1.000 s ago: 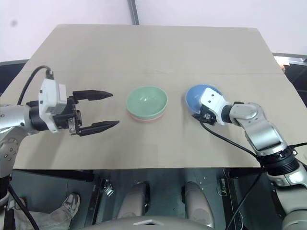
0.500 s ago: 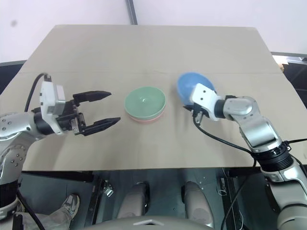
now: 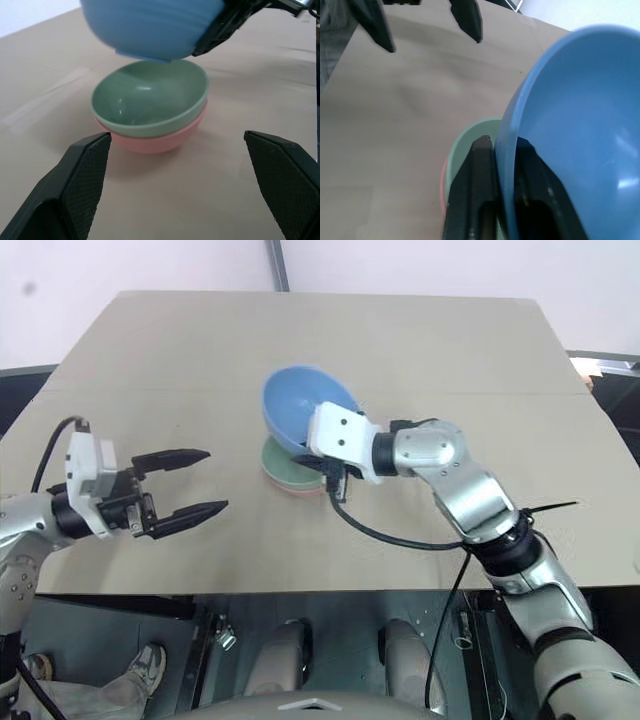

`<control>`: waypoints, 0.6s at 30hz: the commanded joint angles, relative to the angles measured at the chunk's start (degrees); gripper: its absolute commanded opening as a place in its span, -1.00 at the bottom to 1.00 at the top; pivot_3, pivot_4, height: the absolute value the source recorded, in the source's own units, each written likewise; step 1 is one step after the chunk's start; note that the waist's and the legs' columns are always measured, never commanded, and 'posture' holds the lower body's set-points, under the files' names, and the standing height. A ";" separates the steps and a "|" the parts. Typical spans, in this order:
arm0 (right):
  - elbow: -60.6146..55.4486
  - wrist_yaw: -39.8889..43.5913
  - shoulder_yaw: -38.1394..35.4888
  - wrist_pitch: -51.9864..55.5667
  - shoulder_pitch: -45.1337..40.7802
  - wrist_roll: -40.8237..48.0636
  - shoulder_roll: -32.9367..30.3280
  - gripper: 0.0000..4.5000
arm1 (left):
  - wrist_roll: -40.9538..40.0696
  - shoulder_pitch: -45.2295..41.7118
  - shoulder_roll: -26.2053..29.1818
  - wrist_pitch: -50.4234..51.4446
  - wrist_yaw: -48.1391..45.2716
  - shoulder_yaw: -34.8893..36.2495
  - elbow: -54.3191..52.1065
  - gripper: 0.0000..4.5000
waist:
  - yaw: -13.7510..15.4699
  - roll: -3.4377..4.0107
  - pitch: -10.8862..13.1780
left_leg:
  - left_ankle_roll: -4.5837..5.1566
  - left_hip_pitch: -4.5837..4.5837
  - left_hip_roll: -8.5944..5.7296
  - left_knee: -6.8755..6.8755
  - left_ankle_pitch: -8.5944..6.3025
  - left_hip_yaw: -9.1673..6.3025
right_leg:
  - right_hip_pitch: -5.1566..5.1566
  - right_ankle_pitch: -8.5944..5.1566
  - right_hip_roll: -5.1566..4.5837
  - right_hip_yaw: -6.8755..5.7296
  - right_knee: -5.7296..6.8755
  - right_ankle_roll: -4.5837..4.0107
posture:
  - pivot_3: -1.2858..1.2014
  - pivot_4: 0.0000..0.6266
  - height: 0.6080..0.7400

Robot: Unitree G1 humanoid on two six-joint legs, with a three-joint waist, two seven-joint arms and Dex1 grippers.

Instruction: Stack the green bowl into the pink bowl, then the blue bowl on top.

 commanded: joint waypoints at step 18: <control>-24.17 -1.28 -26.15 15.97 21.96 18.94 -14.99 0.87 | -4.61 6.42 -1.84 1.24 1.95 8.77 -1.08 1.00 | 0.31 -0.02 -0.02 | 0.00 0.00 -0.01 -0.04 0.00 -0.02 | 0.04 -0.01 -0.04 -0.03 -0.04 -0.01 | 0.03 -0.52 1.00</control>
